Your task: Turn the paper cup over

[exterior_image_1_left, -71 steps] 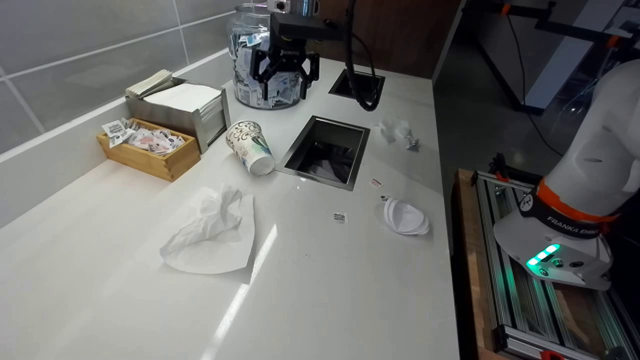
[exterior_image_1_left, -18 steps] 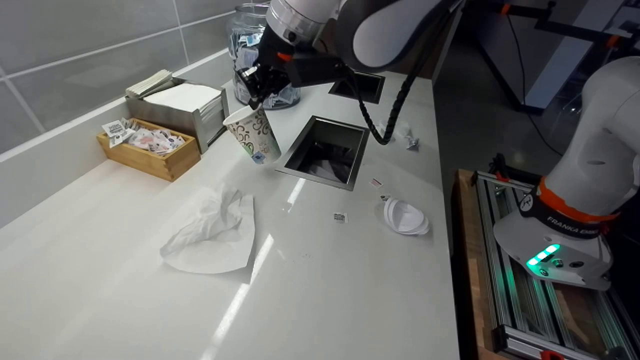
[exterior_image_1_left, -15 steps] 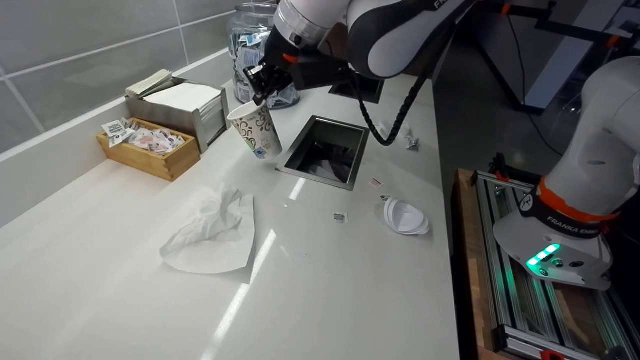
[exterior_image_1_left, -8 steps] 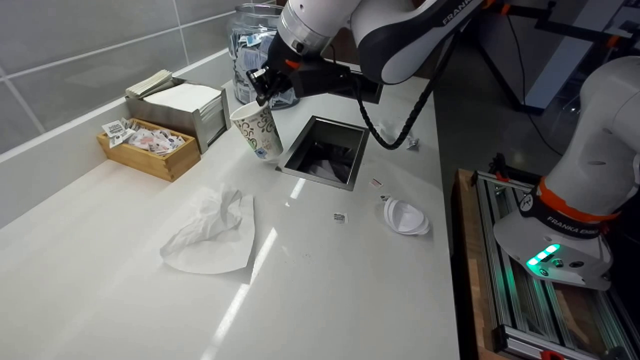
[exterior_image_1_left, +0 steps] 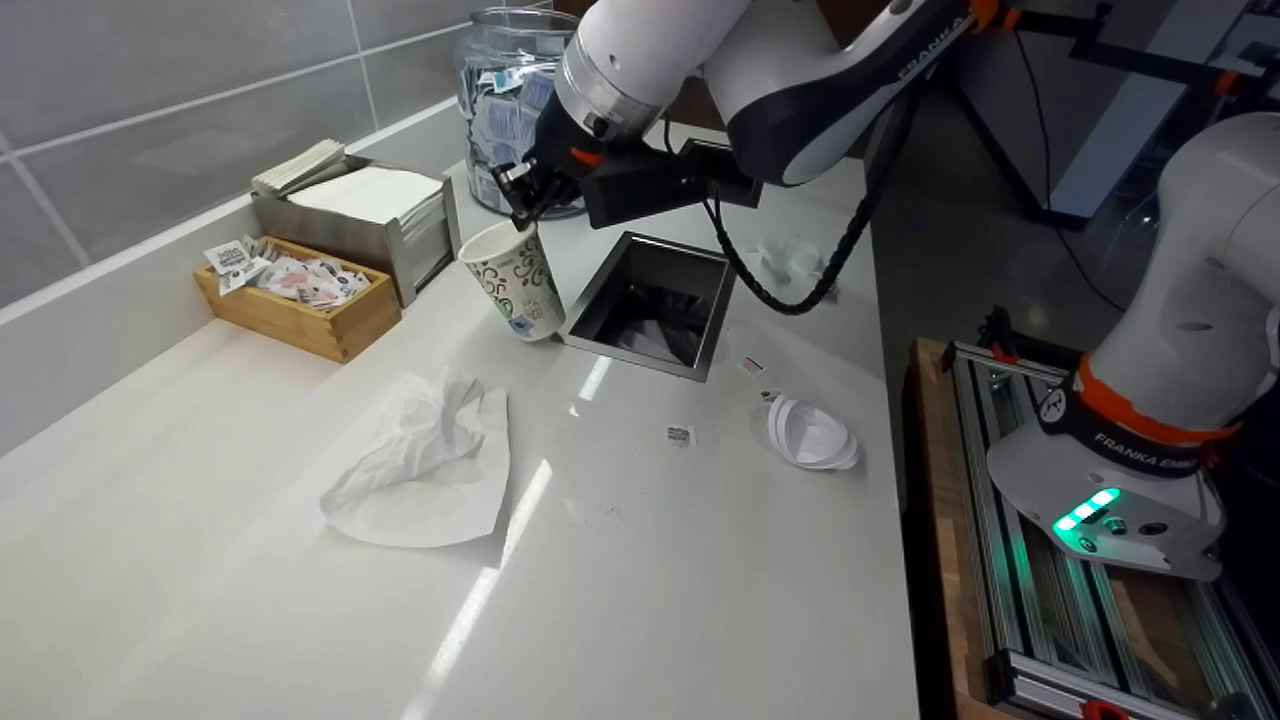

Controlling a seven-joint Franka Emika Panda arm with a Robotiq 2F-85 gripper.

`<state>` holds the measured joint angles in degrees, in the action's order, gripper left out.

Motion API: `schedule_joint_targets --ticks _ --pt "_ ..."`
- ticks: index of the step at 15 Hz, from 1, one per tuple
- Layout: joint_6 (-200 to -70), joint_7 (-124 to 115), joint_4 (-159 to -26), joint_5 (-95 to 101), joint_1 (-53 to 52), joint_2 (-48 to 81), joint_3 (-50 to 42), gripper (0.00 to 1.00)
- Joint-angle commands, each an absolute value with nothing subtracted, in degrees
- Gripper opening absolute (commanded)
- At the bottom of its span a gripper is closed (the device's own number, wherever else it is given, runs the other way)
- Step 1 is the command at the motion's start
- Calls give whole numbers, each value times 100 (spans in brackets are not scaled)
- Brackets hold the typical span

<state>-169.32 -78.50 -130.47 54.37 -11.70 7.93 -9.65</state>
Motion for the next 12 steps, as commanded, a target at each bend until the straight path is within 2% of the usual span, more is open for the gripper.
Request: schedule_joint_targets --ticks 1,6,7,9,12 --pt "-17055 -8566 -12989 6109 -1294 903 -1091 1" --pt "-17091 -9269 -12862 6748 -1315 987 -1041 1" --pt "-17083 -9364 -12847 6832 -1322 993 -1032 29" --pt "-17071 -9414 -12890 6828 -1311 946 -998 37" --pt "-16967 -9382 -12942 6749 -1319 812 -967 58"
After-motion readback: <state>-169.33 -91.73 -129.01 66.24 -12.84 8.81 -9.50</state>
